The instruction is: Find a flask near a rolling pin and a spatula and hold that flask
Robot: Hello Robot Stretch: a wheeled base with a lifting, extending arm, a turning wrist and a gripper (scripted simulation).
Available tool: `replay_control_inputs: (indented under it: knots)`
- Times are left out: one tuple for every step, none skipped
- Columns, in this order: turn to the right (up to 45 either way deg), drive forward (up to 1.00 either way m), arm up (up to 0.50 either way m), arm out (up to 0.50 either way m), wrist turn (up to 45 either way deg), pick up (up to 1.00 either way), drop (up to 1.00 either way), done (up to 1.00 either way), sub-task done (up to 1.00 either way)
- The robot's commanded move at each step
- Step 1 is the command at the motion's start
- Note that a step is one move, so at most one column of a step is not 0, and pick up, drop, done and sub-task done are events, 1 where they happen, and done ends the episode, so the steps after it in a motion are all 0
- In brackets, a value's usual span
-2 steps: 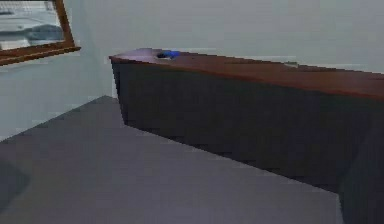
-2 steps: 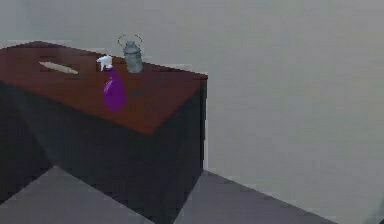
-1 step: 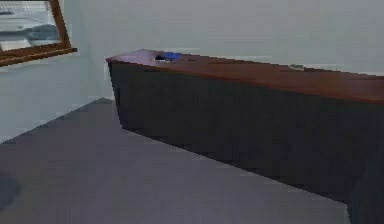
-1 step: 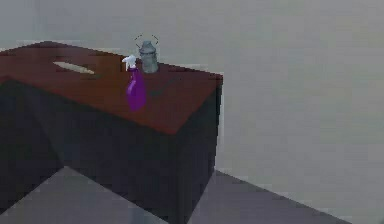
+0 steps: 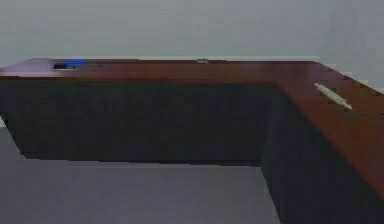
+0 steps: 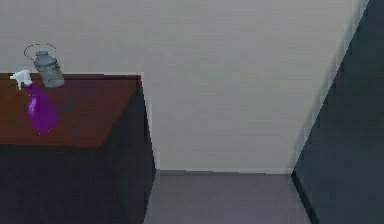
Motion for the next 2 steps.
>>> replay_control_inputs:
  knots:
    - [0.0, 0.65, 0.0, 0.0, 0.0, 0.0, 0.0, 0.0, 0.0]
    - [45.0, 0.0, 0.0, 0.0, 0.0, 0.0, 0.0, 0.0, 0.0]
